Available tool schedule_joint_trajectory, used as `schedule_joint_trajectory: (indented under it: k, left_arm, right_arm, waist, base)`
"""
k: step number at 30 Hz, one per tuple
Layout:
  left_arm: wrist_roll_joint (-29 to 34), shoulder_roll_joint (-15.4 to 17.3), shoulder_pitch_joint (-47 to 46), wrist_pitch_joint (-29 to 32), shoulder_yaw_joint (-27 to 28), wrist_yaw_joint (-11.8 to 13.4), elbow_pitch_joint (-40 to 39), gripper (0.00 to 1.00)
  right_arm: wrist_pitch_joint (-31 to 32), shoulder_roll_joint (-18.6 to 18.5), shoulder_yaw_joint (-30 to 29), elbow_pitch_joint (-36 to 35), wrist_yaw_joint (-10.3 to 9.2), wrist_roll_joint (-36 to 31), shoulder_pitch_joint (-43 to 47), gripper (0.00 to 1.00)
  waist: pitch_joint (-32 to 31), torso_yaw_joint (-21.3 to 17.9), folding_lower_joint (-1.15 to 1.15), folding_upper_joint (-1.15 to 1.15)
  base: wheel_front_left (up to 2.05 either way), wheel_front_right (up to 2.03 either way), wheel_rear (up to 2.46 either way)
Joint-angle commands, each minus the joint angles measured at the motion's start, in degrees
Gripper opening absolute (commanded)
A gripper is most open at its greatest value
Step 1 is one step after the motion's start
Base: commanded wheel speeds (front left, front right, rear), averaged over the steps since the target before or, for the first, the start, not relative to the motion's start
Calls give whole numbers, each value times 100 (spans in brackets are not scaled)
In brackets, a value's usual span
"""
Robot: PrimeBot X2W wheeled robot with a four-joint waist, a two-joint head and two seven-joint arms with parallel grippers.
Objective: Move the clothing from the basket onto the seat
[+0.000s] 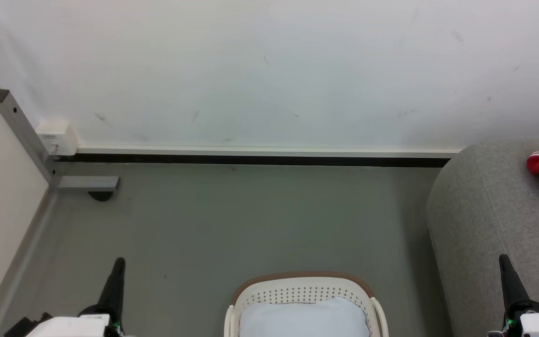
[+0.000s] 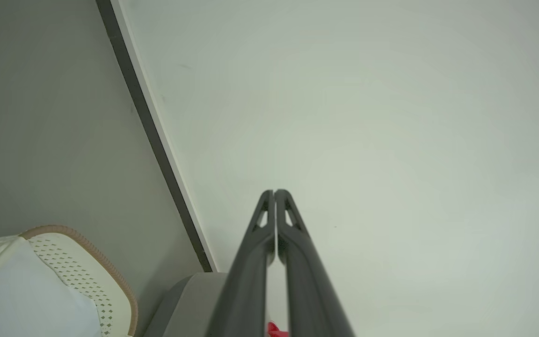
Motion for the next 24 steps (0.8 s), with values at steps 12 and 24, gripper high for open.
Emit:
schedule_joint_trajectory:
  k: [12, 24]
  left_arm:
    - [-568, -2, -95, 166, 93, -64, -70, 0]
    - [-1005, -20, -111, 284, 140, -91, -102, 0]
  right_arm:
    - [160, -64, -53, -97, -11, 629, -87, 0]
    - [274, -66, -80, -143, -12, 1077, -116, 0]
  waist:
    - [20, 33, 0, 0]
    - [38, 64, 0, 0]
  base:
    - [0, 0, 0]
    - [0, 0, 0]
